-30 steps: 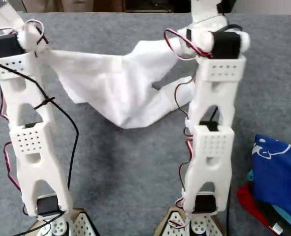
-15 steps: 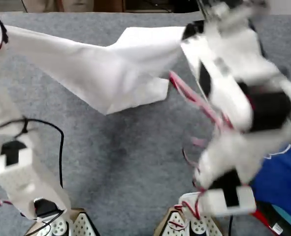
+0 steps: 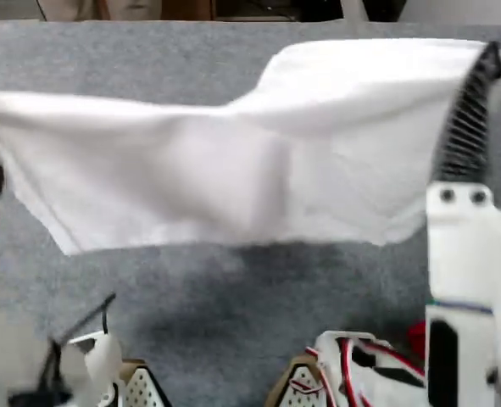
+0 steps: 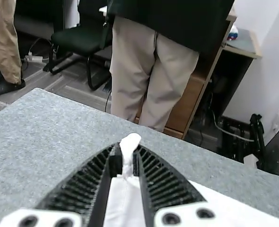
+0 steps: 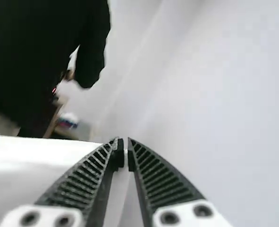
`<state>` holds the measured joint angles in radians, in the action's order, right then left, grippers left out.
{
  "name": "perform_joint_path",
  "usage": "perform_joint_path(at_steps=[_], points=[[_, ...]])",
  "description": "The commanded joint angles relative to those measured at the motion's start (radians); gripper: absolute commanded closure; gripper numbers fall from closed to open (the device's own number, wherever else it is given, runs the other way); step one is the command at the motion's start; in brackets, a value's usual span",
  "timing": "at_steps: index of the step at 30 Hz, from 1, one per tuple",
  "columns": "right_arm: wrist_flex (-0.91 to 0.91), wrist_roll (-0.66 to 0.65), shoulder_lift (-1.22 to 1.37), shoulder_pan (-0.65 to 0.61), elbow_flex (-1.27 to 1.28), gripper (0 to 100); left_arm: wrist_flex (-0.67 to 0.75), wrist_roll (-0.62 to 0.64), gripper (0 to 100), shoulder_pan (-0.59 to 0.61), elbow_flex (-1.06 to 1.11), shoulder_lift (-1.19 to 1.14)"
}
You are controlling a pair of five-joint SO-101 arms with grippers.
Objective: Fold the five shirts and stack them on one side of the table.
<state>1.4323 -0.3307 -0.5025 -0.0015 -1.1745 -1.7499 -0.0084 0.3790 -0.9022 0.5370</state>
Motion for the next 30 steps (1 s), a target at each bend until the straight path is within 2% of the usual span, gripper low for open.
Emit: perform_joint_path(at_steps=[1, 8, 18, 22, 24, 27, 30], points=[[-0.072, -0.055, -0.031, 0.016, 0.002, 99.2, -0.009, -0.040, 98, 0.008, 0.137, 0.189], [-0.075, -0.069, -0.107, 0.013, 0.005, 99.2, -0.005, -0.063, 98, 0.006, 0.279, 0.421], [0.141, -0.060, -0.163, 0.018, 0.012, 99.2, 0.173, 0.009, 98, 0.006, 0.430, 0.437], [0.163, -0.060, -0.163, 0.013, 0.145, 99.3, 0.241, 0.009, 98, 0.006, 0.566, 0.438], [0.117, -0.060, -0.160, 0.012, 0.265, 99.3, 0.265, 0.009, 98, 0.003, 0.651, 0.444], [-0.054, -0.060, -0.131, 0.010, 0.461, 99.3, 0.302, 0.011, 98, 0.000, 0.781, 0.446], [-0.236, -0.061, -0.087, -0.028, 0.653, 99.3, 0.433, 0.046, 98, 0.006, 0.957, 0.435]])
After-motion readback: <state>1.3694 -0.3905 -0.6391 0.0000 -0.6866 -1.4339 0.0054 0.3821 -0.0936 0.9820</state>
